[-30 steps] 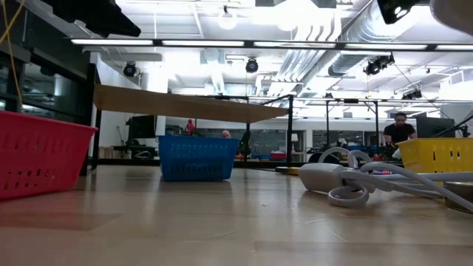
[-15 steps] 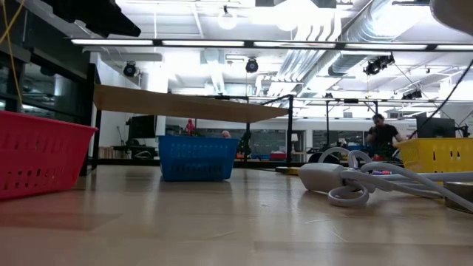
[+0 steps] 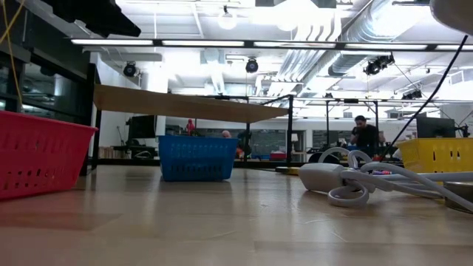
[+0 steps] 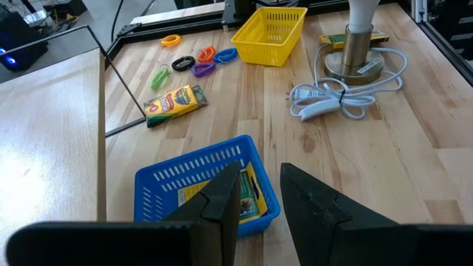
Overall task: Pick & Place Office Desk Supplies
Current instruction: Put the yellow pack of crayon into the blue bin
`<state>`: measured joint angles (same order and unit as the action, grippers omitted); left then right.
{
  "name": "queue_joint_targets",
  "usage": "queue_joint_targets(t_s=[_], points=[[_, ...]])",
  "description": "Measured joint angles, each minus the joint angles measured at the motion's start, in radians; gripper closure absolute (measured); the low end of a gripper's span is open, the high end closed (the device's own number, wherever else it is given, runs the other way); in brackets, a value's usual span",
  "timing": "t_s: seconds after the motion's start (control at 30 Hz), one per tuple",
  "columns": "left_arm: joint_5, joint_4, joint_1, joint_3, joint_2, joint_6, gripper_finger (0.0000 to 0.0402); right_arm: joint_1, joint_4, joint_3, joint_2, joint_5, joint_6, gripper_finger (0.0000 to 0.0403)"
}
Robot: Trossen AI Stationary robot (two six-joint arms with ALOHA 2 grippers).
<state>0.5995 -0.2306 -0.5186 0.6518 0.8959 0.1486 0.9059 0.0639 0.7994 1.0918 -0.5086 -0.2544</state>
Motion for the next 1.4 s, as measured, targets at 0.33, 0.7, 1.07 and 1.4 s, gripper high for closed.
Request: queue_joint_targets(t_s=[0.33, 0.7, 1.07, 1.4], points=[[0.0, 0.0, 0.0, 0.0, 0.0, 0.0, 0.0309, 0.023, 0.189, 0.0, -0.106, -0.066, -0.218, 0.0258], [0.0, 0.0, 0.0, 0.0, 0.0, 0.0, 0.0309, 0.021, 0.418, 0.0, -0.193, -0.062, -0.435, 0.0258], [0.0, 0.0, 0.0, -0.001, 0.0, 0.0, 0.0309, 0.021, 0.615, 0.0, -0.22, 0.028, -0.657, 0.0258], [0.0, 0.0, 0.0, -0.001, 0.0, 0.0, 0.0309, 0.021, 0.76, 0.0, -0.235, 0.129, -0.729, 0.0258]])
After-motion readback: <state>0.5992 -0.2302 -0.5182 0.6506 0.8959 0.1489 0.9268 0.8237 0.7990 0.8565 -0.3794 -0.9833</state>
